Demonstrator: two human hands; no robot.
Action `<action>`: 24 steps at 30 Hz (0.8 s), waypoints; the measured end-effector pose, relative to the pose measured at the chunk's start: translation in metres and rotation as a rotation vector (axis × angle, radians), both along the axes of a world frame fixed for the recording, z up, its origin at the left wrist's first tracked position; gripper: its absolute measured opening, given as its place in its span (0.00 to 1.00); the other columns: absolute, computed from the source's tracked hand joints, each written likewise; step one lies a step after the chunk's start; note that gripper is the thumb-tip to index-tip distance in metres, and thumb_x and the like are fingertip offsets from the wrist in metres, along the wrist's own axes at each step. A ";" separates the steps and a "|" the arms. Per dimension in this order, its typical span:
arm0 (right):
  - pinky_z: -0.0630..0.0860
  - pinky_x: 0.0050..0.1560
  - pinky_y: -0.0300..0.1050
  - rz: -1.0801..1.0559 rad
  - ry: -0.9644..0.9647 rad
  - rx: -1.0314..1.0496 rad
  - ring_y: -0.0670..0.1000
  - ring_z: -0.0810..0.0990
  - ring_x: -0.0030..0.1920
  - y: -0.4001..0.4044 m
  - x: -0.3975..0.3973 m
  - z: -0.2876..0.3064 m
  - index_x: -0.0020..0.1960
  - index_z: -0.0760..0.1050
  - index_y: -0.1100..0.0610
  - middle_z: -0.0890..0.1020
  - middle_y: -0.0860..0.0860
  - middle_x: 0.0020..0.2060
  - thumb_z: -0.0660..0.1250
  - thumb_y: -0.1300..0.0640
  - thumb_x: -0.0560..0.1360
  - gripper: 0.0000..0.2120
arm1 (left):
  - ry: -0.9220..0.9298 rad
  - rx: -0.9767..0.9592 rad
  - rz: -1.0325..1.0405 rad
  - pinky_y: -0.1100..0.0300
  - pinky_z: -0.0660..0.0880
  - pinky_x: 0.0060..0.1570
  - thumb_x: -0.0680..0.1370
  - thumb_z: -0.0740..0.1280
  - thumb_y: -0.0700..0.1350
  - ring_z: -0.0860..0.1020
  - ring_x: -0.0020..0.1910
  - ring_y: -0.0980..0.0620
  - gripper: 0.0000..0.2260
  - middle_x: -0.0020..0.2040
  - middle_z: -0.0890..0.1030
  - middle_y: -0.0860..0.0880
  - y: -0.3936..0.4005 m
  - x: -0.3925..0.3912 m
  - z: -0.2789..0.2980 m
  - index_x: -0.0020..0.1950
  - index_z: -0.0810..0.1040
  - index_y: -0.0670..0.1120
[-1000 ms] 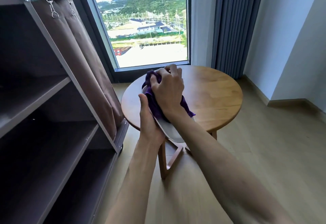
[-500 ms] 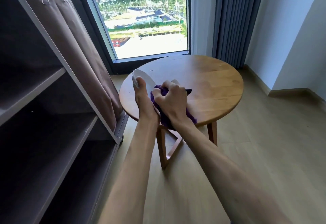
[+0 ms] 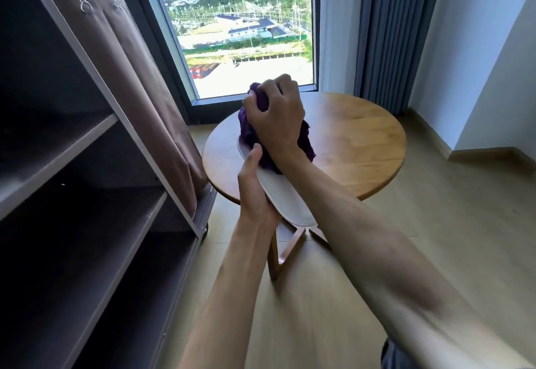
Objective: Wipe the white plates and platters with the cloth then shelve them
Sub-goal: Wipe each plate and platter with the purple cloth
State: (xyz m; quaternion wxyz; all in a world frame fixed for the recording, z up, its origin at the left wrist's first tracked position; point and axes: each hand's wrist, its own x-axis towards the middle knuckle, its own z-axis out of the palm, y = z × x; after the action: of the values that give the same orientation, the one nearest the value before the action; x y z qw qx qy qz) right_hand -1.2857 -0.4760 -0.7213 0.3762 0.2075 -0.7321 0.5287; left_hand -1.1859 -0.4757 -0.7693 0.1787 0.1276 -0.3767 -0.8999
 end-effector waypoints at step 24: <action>0.70 0.40 0.36 0.090 -0.205 0.072 0.46 0.75 0.40 0.011 0.033 -0.019 0.43 0.82 0.56 0.80 0.49 0.42 0.68 0.50 0.73 0.10 | 0.098 -0.197 0.101 0.53 0.78 0.52 0.85 0.53 0.60 0.79 0.49 0.44 0.26 0.48 0.80 0.42 -0.034 -0.024 0.005 0.65 0.72 0.38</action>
State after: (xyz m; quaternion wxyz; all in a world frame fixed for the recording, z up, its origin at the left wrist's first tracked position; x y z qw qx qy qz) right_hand -1.2524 -0.4650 -0.7401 0.2675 0.1982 -0.7754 0.5366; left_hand -1.2095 -0.5095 -0.7643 0.2535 0.0842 -0.4473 -0.8535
